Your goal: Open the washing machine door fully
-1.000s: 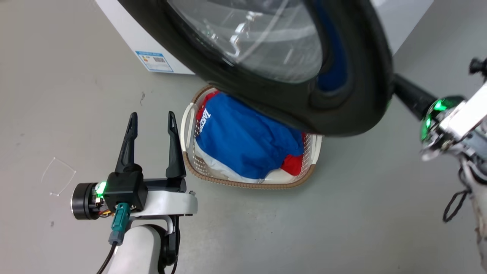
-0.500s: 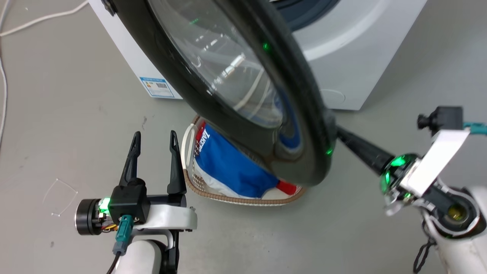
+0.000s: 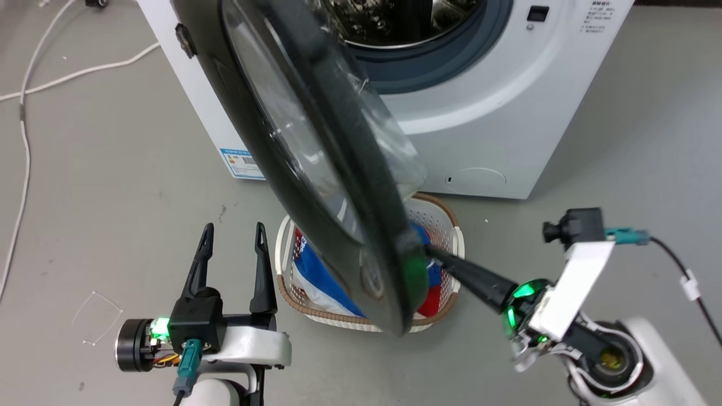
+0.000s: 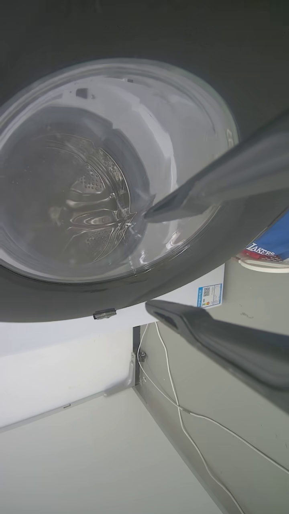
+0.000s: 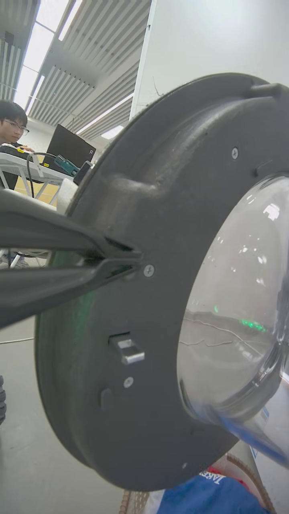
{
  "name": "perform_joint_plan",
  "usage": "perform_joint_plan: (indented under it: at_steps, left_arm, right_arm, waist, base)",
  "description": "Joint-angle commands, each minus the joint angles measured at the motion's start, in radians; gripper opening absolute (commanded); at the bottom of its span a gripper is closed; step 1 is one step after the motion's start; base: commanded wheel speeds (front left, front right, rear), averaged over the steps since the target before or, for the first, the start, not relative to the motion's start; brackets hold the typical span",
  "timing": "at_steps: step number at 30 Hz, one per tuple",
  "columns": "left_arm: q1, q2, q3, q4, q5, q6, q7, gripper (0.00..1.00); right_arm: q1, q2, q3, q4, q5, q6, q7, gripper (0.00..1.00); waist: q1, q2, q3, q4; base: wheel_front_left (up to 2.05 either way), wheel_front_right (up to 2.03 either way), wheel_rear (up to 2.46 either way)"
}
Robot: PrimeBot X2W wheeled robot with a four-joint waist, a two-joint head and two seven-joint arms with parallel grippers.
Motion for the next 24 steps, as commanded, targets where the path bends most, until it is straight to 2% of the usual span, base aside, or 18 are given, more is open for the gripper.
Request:
perform_joint_plan:
  at_steps: [1,19,24]
  left_arm:
    - [0.014,-0.001,0.001,0.002,0.005,-0.004,-0.002,1.00]
    - [0.057,-0.001,-0.004,0.016,0.009,-0.006,-0.002,1.00]
    - [0.077,-0.001,0.003,0.022,0.011,-0.011,-0.002,1.00]
  right_arm:
    - [0.019,0.019,0.021,0.006,-0.005,0.003,0.009,0.00]
    - [0.073,0.094,0.141,0.076,-0.015,0.003,-0.012,0.00]
    - [0.113,0.093,0.120,0.077,-0.001,0.003,-0.051,0.00]
  waist:
    - [0.0002,0.0000,-0.013,0.005]
    - [0.0002,0.0000,-0.082,0.010]
    - [0.0002,0.0000,-0.115,0.005]
  base:
    - [0.00,0.00,0.00]
    - [0.00,0.00,0.00]
    - [0.00,0.00,0.00]
